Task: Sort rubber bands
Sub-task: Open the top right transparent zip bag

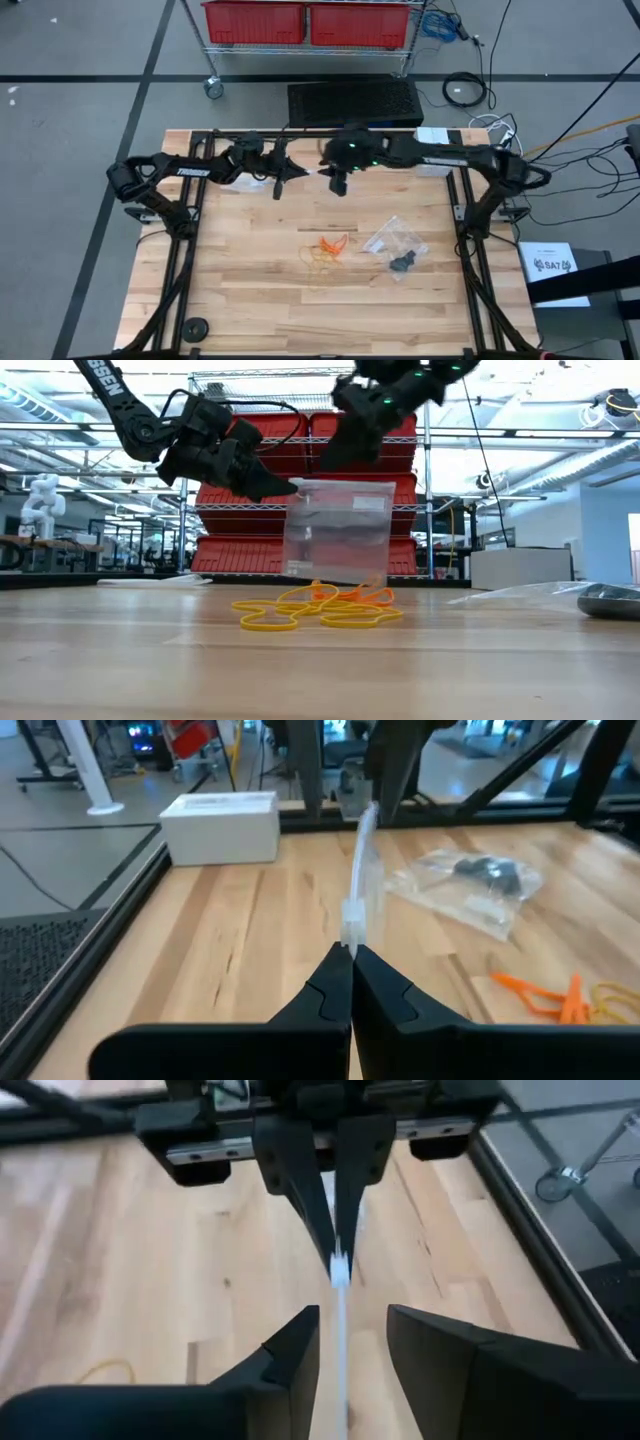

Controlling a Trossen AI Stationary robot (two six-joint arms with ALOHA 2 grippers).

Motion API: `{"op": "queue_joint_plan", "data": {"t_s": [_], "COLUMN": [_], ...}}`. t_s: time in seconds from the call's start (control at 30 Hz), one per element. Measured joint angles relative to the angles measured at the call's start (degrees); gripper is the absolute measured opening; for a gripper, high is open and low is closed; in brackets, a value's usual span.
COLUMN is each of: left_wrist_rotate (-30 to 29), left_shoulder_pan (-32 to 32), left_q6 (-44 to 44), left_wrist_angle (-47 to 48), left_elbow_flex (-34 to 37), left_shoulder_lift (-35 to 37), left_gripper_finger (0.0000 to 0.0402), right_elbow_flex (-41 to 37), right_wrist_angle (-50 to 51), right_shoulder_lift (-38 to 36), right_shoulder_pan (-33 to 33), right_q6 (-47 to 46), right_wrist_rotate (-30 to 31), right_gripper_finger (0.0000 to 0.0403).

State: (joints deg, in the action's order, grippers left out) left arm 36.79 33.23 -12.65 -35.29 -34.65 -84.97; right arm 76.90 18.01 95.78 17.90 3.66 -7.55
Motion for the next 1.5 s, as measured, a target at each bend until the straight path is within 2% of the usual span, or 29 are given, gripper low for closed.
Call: {"op": "queue_joint_plan", "data": {"t_s": [0.13, 0.23, 0.47, 0.67, 0.83, 0.93, 1.17, 1.27, 1.37, 1.5], "left_wrist_rotate": [-0.89, -1.02, -1.3, -1.72, -1.79, -1.91, -1.94, -2.16, -2.2, -2.8], "left_shoulder_pan": [-0.3, -0.3, -0.28, -0.25, -0.25, -0.25, -0.25, -0.25, -0.25, -0.25], "left_q6": [-0.34, -1.18, -1.44, -1.41, -1.37, -1.35, -1.32, -1.3, -1.3, -1.27], "left_wrist_angle": [0.42, 0.42, 0.44, 0.28, 0.23, 0.26, 0.27, 0.26, 0.27, 0.5], "left_elbow_flex": [0.0, 0.0, 0.0, 0.0, 0.0, 0.0, 0.0, 0.02, 0.02, 0.03], "left_shoulder_lift": [0.0, 0.0, 0.0, 0.0, 0.0, 0.0, 0.0, 0.0, 0.0, 0.0], "left_gripper_finger": [0.0, 0.0, 0.0, 0.0, 0.0, 0.0, 0.0, 0.0, 0.0, 0.0], "right_elbow_flex": [7.87, 10.43, 11.79, 11.79, 11.79, 11.79, 11.76, 11.76, 11.76, 11.76], "right_wrist_angle": [6.59, 8.38, 8.04, 6.84, 6.97, 6.91, 6.91, 6.16, 6.66, 7.43], "right_shoulder_lift": [5.29, 7.86, 9.77, 9.86, 9.86, 10.0, 11.04, 11.04, 11.04, 11.26], "right_shoulder_pan": [-0.02, -0.01, -0.01, -0.01, -0.01, -0.01, 0.01, 0.06, 0.38, 0.53], "right_q6": [1.68, 1.77, 1.66, 1.07, 1.04, 1.69, 1.94, 1.87, 1.81, 1.97], "right_wrist_rotate": [-0.09, -0.28, -3.09, -2.89, -2.5, -1.29, -1.38, -1.4, -1.42, -1.62], "right_gripper_finger": [0.0118, 0.0117, 0.0102, 0.0061, 0.0051, 0.0059, 0.0109, 0.0112, 0.0087, 0.0023]}}
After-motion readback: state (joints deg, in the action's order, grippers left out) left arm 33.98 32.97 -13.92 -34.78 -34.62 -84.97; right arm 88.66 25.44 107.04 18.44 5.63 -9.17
